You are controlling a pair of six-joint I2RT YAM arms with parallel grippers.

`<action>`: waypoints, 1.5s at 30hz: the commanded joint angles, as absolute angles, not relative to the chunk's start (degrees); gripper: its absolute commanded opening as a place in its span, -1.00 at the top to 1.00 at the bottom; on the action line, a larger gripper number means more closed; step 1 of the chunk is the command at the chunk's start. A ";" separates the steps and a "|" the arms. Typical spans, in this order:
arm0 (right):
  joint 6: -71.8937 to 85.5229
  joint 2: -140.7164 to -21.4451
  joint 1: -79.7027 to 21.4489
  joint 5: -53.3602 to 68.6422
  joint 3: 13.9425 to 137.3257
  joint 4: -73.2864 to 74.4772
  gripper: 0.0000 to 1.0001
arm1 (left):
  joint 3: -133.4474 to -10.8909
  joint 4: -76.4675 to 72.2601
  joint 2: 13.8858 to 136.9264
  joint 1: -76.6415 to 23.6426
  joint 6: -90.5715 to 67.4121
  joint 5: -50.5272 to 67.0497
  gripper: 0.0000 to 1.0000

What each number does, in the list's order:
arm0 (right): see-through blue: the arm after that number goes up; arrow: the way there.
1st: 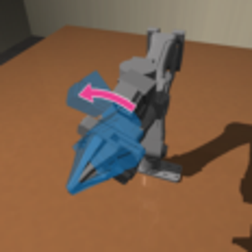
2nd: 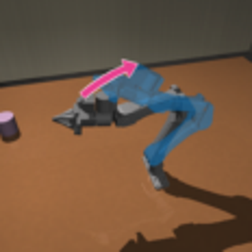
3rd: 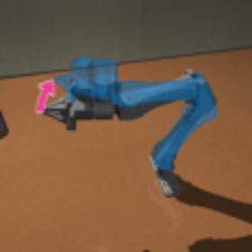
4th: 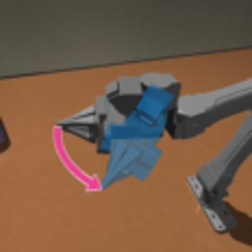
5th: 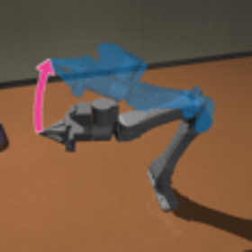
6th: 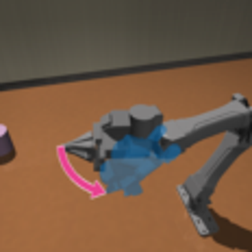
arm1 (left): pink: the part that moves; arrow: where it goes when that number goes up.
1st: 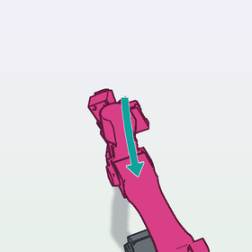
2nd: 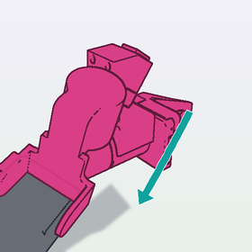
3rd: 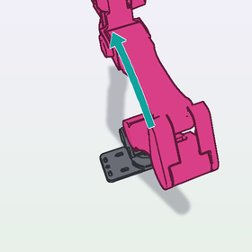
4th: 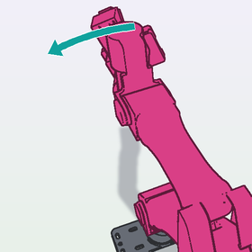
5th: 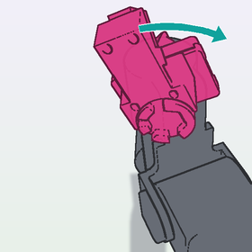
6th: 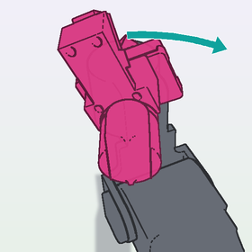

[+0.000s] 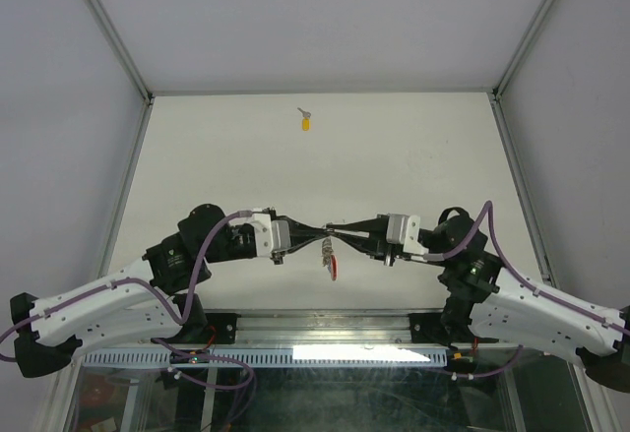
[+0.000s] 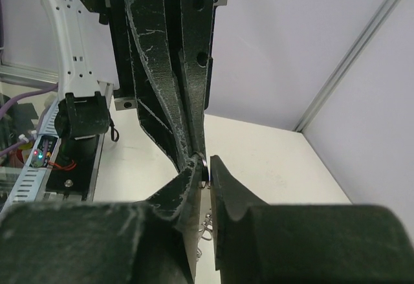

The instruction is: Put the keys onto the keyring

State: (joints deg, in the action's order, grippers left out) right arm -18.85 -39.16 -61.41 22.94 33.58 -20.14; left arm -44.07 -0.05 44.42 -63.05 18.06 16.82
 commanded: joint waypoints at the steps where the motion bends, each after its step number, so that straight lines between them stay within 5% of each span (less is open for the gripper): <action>1: -20.04 -39.32 -61.88 23.99 36.56 -12.53 0.71 | -46.68 -3.19 44.45 -63.37 20.48 14.70 1.00; 11: -23.23 -39.89 -61.88 24.50 40.46 -2.34 0.98 | -48.94 1.81 45.91 -63.37 22.93 13.61 1.00; 26: -27.51 -42.69 -61.92 24.17 45.19 9.23 0.68 | -54.09 10.08 49.01 -63.37 26.80 12.90 1.00; 37: -28.12 -43.42 -61.88 22.70 46.47 11.77 1.00 | -58.15 16.27 51.70 -63.39 29.98 12.43 1.00; 45: -26.92 -42.97 -61.90 21.04 46.19 12.31 1.00 | -59.10 18.41 51.42 -63.46 31.84 12.78 1.00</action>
State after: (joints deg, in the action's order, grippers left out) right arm -28.40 -43.29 -61.43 21.41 44.84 9.82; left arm -55.18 22.31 53.06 -63.42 29.67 13.76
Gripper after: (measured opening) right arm 0.012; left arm 0.003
